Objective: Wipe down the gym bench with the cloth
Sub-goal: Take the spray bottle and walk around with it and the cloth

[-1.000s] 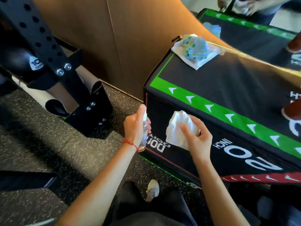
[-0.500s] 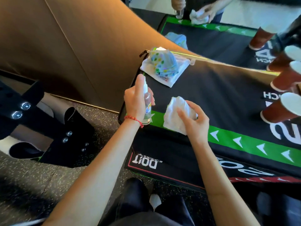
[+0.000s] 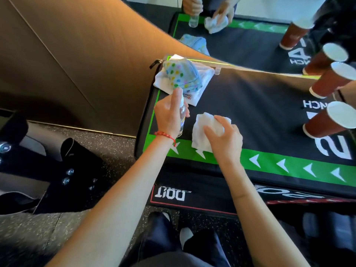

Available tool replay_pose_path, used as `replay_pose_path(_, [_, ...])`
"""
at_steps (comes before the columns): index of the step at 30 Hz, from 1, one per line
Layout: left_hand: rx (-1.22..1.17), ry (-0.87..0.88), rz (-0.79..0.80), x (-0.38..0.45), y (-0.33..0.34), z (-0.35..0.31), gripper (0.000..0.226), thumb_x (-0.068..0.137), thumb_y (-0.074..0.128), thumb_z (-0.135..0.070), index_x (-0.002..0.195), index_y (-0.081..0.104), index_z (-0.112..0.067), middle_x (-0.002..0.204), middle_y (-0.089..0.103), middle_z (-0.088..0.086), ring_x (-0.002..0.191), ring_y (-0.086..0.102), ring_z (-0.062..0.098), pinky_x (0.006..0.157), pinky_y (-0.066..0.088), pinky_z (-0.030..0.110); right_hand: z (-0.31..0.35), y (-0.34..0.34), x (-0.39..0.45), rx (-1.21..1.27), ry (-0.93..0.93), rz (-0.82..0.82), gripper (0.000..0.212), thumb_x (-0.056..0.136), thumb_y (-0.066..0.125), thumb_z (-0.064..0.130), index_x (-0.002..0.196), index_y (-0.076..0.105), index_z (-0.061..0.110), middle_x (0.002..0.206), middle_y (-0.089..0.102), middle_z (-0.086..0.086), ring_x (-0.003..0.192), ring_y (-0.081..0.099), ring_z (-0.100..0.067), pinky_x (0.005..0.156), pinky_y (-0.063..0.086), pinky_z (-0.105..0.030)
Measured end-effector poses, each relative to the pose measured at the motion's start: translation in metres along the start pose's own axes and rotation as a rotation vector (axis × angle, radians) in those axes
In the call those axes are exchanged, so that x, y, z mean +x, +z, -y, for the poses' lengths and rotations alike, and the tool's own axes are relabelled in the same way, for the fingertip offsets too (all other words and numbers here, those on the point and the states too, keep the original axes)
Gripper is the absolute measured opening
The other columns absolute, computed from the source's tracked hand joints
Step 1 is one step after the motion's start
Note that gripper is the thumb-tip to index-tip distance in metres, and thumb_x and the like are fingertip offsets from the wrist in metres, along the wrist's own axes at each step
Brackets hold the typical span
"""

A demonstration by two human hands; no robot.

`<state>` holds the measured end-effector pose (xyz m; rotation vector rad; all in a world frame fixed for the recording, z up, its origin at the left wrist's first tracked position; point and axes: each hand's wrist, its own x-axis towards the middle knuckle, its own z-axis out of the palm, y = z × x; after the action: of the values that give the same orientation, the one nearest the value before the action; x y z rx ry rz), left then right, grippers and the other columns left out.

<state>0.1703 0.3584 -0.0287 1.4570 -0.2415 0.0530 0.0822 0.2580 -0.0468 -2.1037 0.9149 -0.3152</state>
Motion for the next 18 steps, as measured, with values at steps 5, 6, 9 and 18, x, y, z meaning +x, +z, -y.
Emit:
replay_pose_path(5, [0.006,0.012,0.024,-0.006,-0.005,-0.001,0.075,0.078,0.035,-0.056,0.054,0.053,0.013,0.050,0.051,0.030,0.047,0.046,0.021,0.053,0.040,0.021,-0.008,0.006,-0.004,-0.247,-0.080,-0.095,0.046,0.082,0.062,0.040,0.125,0.055,0.026,0.106,0.054,-0.015,0.099,0.046,-0.033,0.079,0.034,-0.034])
replay_pose_path(6, [0.003,0.004,0.026,-0.008,-0.006,-0.001,0.075,0.078,0.035,-0.057,0.057,0.054,0.013,0.053,0.053,0.032,0.047,0.047,0.022,0.052,0.040,0.020,-0.009,0.007,-0.004,-0.282,-0.091,-0.111,0.047,0.082,0.062,0.041,0.125,0.055,0.025,0.106,0.053,-0.016,0.097,0.045,-0.034,0.082,0.034,-0.036])
replay_pose_path(9, [0.013,-0.019,0.028,-0.008,-0.009,0.000,0.073,0.077,0.036,-0.059,0.060,0.056,0.009,0.057,0.057,0.028,0.050,0.053,0.018,0.058,0.043,0.023,-0.012,0.006,-0.005,-0.256,-0.074,-0.116,0.049,0.082,0.062,0.042,0.127,0.054,0.027,0.106,0.048,-0.016,0.099,0.044,-0.034,0.086,0.035,-0.037])
replay_pose_path(18, [0.098,0.002,0.037,-0.017,-0.022,-0.001,0.063,0.067,0.047,-0.079,0.087,0.059,-0.020,0.086,0.067,0.007,0.074,0.058,-0.001,0.070,0.042,0.012,-0.026,-0.004,-0.022,-0.181,-0.192,-0.120,0.049,0.081,0.061,0.033,0.128,0.050,0.028,0.120,0.042,-0.008,0.106,0.040,-0.028,0.091,0.034,-0.036])
